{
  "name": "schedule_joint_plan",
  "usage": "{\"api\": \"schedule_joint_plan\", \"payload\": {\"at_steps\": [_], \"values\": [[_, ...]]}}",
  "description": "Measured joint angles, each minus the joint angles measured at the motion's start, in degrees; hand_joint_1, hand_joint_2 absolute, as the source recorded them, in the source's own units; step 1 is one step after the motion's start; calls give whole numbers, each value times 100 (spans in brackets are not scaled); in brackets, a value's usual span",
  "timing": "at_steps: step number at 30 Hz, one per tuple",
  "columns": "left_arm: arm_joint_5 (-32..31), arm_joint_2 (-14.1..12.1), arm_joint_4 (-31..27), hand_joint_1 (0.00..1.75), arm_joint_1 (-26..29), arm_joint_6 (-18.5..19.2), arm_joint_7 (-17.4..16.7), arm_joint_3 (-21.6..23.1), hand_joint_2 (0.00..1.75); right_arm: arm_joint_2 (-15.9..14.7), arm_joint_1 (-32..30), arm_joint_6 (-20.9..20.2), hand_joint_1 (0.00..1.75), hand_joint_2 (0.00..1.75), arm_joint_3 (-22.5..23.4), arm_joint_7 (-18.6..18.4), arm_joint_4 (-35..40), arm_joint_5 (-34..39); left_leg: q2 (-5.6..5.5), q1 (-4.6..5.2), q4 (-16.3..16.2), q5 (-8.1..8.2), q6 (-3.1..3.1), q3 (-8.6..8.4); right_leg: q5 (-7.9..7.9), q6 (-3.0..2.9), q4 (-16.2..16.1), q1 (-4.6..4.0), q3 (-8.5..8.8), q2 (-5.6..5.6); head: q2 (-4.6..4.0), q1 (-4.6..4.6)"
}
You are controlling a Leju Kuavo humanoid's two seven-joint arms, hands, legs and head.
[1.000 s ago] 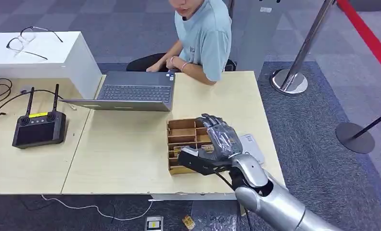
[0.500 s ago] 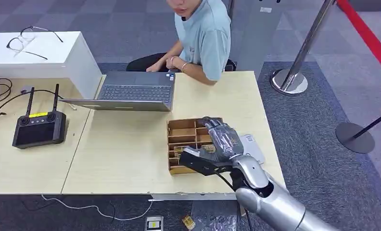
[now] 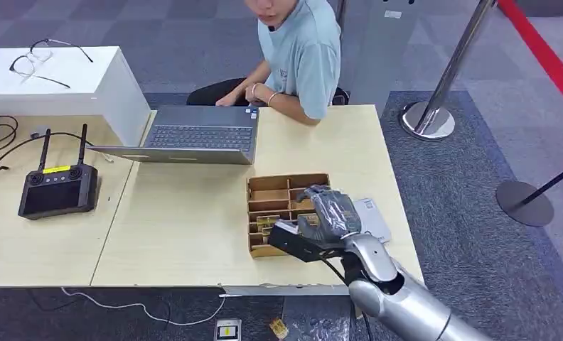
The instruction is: Pass the card to the sensor for recognition and then transmit it.
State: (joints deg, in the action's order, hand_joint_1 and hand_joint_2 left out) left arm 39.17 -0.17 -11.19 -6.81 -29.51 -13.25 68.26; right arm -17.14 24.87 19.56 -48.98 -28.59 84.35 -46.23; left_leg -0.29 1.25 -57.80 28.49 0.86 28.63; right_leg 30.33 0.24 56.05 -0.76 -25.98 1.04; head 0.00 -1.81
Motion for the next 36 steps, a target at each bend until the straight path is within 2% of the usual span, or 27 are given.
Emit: {"api": "schedule_joint_plan", "payload": {"at_steps": [6, 11, 27, 36], "values": [[-15, -4, 0, 0, 0, 0, 0, 2, 175, 0, -58, 9, 70, 175, 9, 0, -85, 26, 0, 0, 0, 0, 0, 0, 0, 0, 0, 0, 0, 0, 0, 0], [-18, -4, 0, 0, 0, 0, 0, 4, 175, 2, -91, 22, 68, 175, 42, 0, -138, 39, 0, 0, 0, 0, 0, 0, 0, 0, 0, 0, 0, 0, 0, 0], [-31, -7, 0, 0, 0, 0, -22, 4, 175, 9, -103, 41, 80, 175, 85, 24, -275, 39, 0, 0, 0, 0, 0, 0, 0, 0, 0, 0, 1, 0, 0, 0], [-31, -4, 0, 0, 0, 0, -26, 4, 175, 39, -104, 42, 79, 175, 85, 31, -330, 39, 0, 0, 0, 0, 0, 0, 0, 0, 0, 0, 1, 0, 0, 0]]}}
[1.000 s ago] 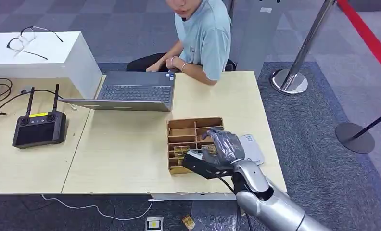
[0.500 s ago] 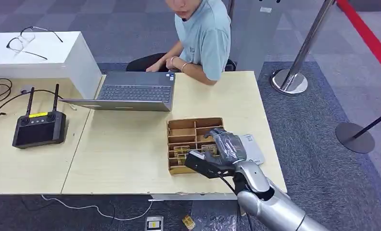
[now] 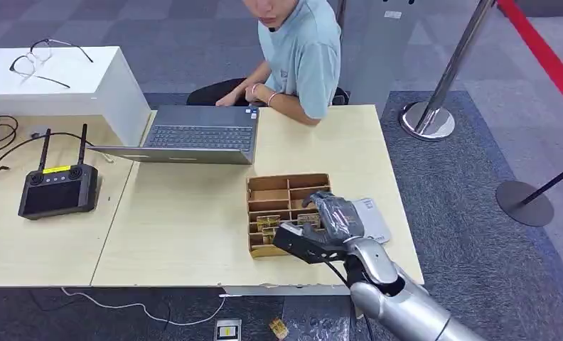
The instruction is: Pass the card to the sensor for recognition and then transmit it.
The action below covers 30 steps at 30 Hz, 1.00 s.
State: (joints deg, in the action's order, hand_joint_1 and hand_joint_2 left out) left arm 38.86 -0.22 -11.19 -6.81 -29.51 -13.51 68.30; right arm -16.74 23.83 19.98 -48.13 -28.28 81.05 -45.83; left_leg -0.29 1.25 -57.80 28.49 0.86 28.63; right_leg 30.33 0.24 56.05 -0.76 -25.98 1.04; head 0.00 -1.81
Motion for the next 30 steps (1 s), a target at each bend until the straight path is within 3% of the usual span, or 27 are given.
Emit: {"api": "schedule_joint_plan", "payload": {"at_steps": [3, 30], "values": [[0, -2, 0, 0, 0, 0, -2, 0, 175, 17, -2, 0, 70, 175, 0, 0, -30, 2, 0, 0, 0, 0, 0, 0, 0, 0, 0, 0, 0, 0, 0, 0], [0, 0, 0, 0, 0, 2, 17, 0, 175, 20, -98, 26, 89, 175, 0, 0, -55, 2, 0, 0, 0, 0, 0, -1, 0, 0, 0, 0, 0, 0, 0, 0]]}}
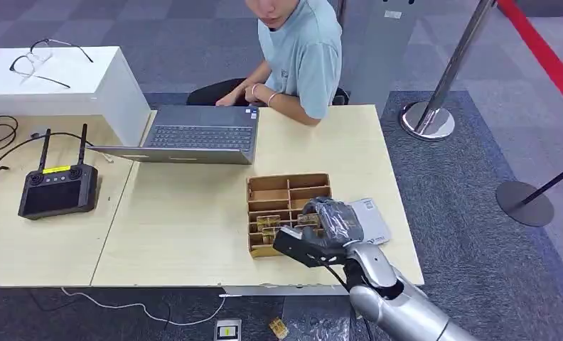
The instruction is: Pass the card to the sensor for recognition and then transmit it.
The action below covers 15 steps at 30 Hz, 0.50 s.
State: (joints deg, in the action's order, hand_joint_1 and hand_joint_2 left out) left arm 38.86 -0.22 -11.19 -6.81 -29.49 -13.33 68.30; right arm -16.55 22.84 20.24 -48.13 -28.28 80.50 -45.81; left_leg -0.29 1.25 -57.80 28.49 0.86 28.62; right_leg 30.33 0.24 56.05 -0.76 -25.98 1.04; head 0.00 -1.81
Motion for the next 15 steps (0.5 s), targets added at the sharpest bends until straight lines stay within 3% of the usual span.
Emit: {"api": "schedule_joint_plan", "payload": {"at_steps": [9, 11, 15], "values": [[-2, 0, 0, 0, 0, 4, 0, 0, 175, 0, -16, 0, 94, 175, 0, 0, 0, 15, 0, 0, 0, 0, 0, 0, 0, 0, 0, 0, 1, 0, 0, 0], [-4, 0, 0, 0, 0, 4, 0, 0, 175, 2, -16, 0, 106, 175, 0, 0, 0, 15, 0, 0, 0, 0, 0, -1, 0, 0, 0, 0, 1, 0, 0, 0], [-4, 0, 0, 0, 0, 4, 0, 0, 175, 2, -15, 9, 110, 175, 2, 2, 0, 17, 0, 0, 0, 0, 0, -1, 0, 0, 0, 0, 1, 0, 0, 2]]}}
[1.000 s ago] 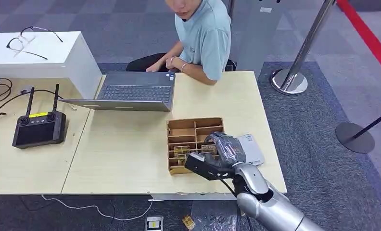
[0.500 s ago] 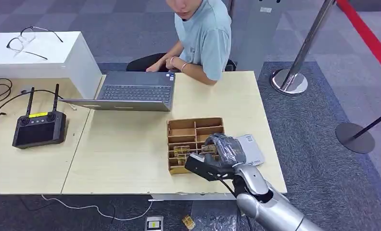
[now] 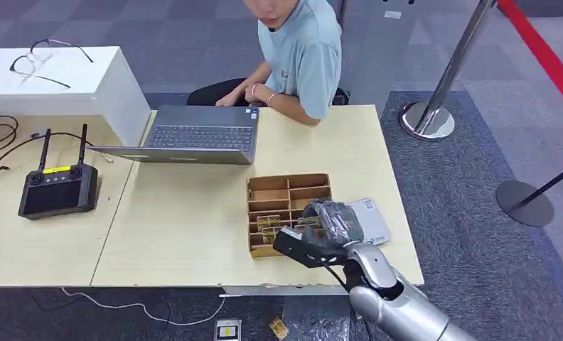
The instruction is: Pass the card to the sensor for recognition and then transmit it.
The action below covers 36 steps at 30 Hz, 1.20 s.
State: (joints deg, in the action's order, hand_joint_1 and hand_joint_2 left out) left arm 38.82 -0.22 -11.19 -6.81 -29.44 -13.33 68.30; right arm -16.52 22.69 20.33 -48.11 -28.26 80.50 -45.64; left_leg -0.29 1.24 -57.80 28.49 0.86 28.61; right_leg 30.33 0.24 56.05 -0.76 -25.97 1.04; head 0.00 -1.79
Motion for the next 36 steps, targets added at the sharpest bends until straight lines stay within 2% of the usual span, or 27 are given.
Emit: {"api": "schedule_joint_plan", "payload": {"at_steps": [4, 5, 8, 17, 20, 21, 22, 36], "values": [[-2, 0, 0, 0, 0, -2, 0, 0, 175, 0, 0, 11, 110, 175, 0, 0, 0, 0, 0, 0, 0, 0, 0, -1, 0, 0, 0, 0, 1, 0, 0, -2], [-2, 0, 0, 0, 0, -2, 0, 0, 175, 0, 0, 11, 120, 175, 0, 13, 0, 4, 0, 0, 0, 0, 0, -1, 0, 0, 0, 0, 1, 0, 0, -2], [-2, 0, 0, 0, 0, -2, 0, 0, 175, 0, -1, 13, 117, 175, 0, 15, 0, 4, 0, 0, 0, 0, 0, -1, 0, 0, 0, 0, 2, 0, 0, -2], [0, 0, 0, 0, 0, -2, 0, 0, 175, 0, -1, 13, 120, 175, 0, 15, 0, 4, 0, 0, 0, 0, 0, -2, 0, 0, 0, 0, 2, 0, 0, -2], [0, 0, 0, 0, 0, 0, 0, 0, 175, 0, -3, 15, 145, 175, 0, 15, 0, 7, 0, 0, -1, 0, 0, -2, 0, 0, 0, 0, 2, 0, 0, -2], [0, 0, 0, 0, 0, 0, 0, 0, 175, 0, -3, 15, 147, 175, 0, 15, 0, 7, 0, 0, 0, 0, 0, -2, 0, 0, 0, 0, 2, 0, 0, -2], [0, 0, 0, 0, 0, 0, 0, 0, 175, 0, -5, 15, 175, 175, 0, 15, 0, 7, 0, 0, -1, 0, 0, -3, 0, 0, 0, 0, 2, 0, 0, -2], [-2, 0, 0, 0, 0, 0, -17, 0, 175, -2, -1, 20, 175, 175, 81, 15, 17, 101, 1, 0, 0, 0, 0, -3, 0, 0, 0, 0, 3, 0, 0, -2]]}}
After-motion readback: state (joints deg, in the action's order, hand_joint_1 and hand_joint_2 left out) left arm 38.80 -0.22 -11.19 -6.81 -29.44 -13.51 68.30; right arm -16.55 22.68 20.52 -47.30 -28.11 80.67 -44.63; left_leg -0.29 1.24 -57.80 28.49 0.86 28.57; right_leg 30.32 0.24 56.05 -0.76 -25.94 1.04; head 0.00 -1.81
